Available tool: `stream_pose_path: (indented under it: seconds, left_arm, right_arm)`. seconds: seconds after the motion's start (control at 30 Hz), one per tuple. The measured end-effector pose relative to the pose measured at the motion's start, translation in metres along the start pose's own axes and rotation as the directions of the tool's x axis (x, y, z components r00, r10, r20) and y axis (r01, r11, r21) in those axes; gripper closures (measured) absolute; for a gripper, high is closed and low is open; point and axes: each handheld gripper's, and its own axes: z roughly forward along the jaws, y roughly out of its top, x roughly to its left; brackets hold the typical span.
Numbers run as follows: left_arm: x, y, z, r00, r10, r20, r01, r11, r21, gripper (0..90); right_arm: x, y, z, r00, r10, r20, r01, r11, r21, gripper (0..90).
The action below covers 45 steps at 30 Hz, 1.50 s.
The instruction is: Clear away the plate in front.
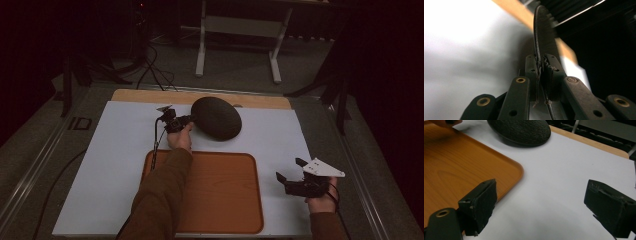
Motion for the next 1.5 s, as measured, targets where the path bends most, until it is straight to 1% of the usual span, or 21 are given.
stream_pose_path:
  seconds: [0.07,0.1,0.13,0.17,0.2,0.23,0.27,0.3,0.4,0.47,0.5,0.53,0.57,0.6,0.67,0.73,0.9,1.03,1.17,1.3,1.5]
  left_arm:
    - [-0.005,-0.002,0.004,0.9997,0.01,0.022,-0.01,0.9999,0.0,76.8]
    - [-0.007,-0.004,0.006,0.9994,0.0,0.035,0.0,1.0,-0.001,73.9]
    - [-0.007,-0.004,0.006,0.9994,0.0,0.035,0.0,1.0,-0.001,73.8]
    - [-0.011,-0.009,0.012,0.9991,-0.008,0.042,0.009,1.0,-0.004,73.8]
    - [-0.012,-0.011,0.015,0.9993,-0.012,0.037,0.012,0.9999,0.001,71.9]
    - [-0.013,-0.013,0.018,0.9996,-0.004,0.027,0.004,0.9999,0.016,72.4]
    - [-0.014,-0.015,0.02,1.0,0.005,0.007,-0.005,0.9999,0.014,73.4]
    - [-0.015,-0.016,0.021,0.9999,0.007,-0.011,-0.007,0.9997,0.024,74.2]
    - [-0.017,-0.017,0.022,0.9982,-0.001,-0.059,0.003,0.9991,0.043,80.0]
    - [-0.016,-0.016,0.023,0.9984,-0.006,-0.056,0.009,0.9989,0.046,83.0]
    - [-0.016,-0.016,0.022,0.9983,-0.018,-0.056,0.021,0.9985,0.051,83.4]
    - [-0.016,-0.015,0.022,0.9972,-0.046,-0.059,0.049,0.9975,0.05,83.8]
    - [-0.015,-0.015,0.022,0.9947,-0.084,-0.059,0.087,0.9947,0.054,84.3]
    - [-0.014,-0.014,0.022,0.9918,-0.111,-0.062,0.115,0.9914,0.062,84.5]
    - [-0.014,-0.015,0.023,0.9855,-0.154,-0.07,0.159,0.985,0.066,84.7]
    - [-0.013,-0.016,0.023,0.9817,-0.179,-0.067,0.183,0.9808,0.067,84.8]
    - [-0.012,-0.02,0.022,0.9768,-0.208,-0.05,0.212,0.9741,0.08,84.9]
    - [-0.016,-0.019,0.019,0.9804,-0.195,-0.028,0.197,0.9768,0.085,85.0]
    - [-0.02,-0.016,0.013,0.9785,-0.206,0.005,0.205,0.9747,0.089,84.9]
    - [-0.023,-0.013,0.005,0.981,-0.191,0.032,0.188,0.9781,0.09,84.9]
    - [-0.027,-0.011,-0.009,0.9799,-0.191,0.059,0.185,0.9788,0.088,84.9]
  right_arm:
    - [0.0,0.0,0.001,1.0,0.001,-0.003,-0.001,1.0,0.007,11.1]
    - [0.0,0.0,0.001,1.0,0.0,-0.003,0.0,1.0,0.009,11.1]
    - [0.0,0.0,0.001,1.0,0.0,-0.003,0.0,1.0,0.009,11.1]
    - [0.001,0.0,0.001,1.0,0.0,-0.004,0.0,1.0,0.012,11.1]
    - [0.001,0.0,0.001,1.0,-0.003,-0.004,0.003,1.0,0.011,11.1]
    - [0.001,0.0,0.001,1.0,-0.002,-0.004,0.002,1.0,0.011,11.1]
    - [0.001,0.0,0.001,1.0,-0.003,-0.005,0.003,1.0,0.011,11.1]
    - [0.0,0.0,0.001,1.0,-0.003,-0.006,0.004,1.0,0.011,11.1]
    - [0.0,0.0,0.0,1.0,0.0,-0.006,0.0,1.0,0.011,11.0]
    - [-0.001,-0.001,0.0,1.0,0.0,-0.006,0.0,1.0,0.013,11.1]
    - [-0.001,-0.001,0.0,1.0,0.001,-0.007,-0.001,1.0,0.012,11.1]
    - [-0.001,-0.001,0.0,1.0,0.0,-0.007,0.0,1.0,0.013,11.1]
    - [-0.001,-0.001,0.0,1.0,0.0,-0.008,0.001,1.0,0.012,11.1]
    - [-0.001,-0.001,0.0,1.0,0.0,-0.008,0.001,1.0,0.013,11.1]
    - [-0.001,-0.001,0.0,1.0,-0.001,-0.008,0.001,1.0,0.015,11.1]
    - [-0.001,-0.001,0.0,1.0,-0.003,-0.007,0.003,1.0,0.015,11.1]
    - [-0.002,-0.002,-0.002,1.0,0.004,-0.002,-0.004,1.0,0.015,11.1]
    - [-0.003,-0.003,-0.004,1.0,0.008,0.003,-0.008,1.0,0.008,11.1]
    - [-0.003,-0.003,-0.004,0.9999,0.01,0.004,-0.01,1.0,0.008,11.1]
    - [-0.003,-0.002,-0.003,0.9999,0.01,0.001,-0.01,1.0,0.012,11.1]
    - [-0.003,-0.002,-0.002,1.0,0.008,-0.002,-0.008,1.0,0.011,11.1]
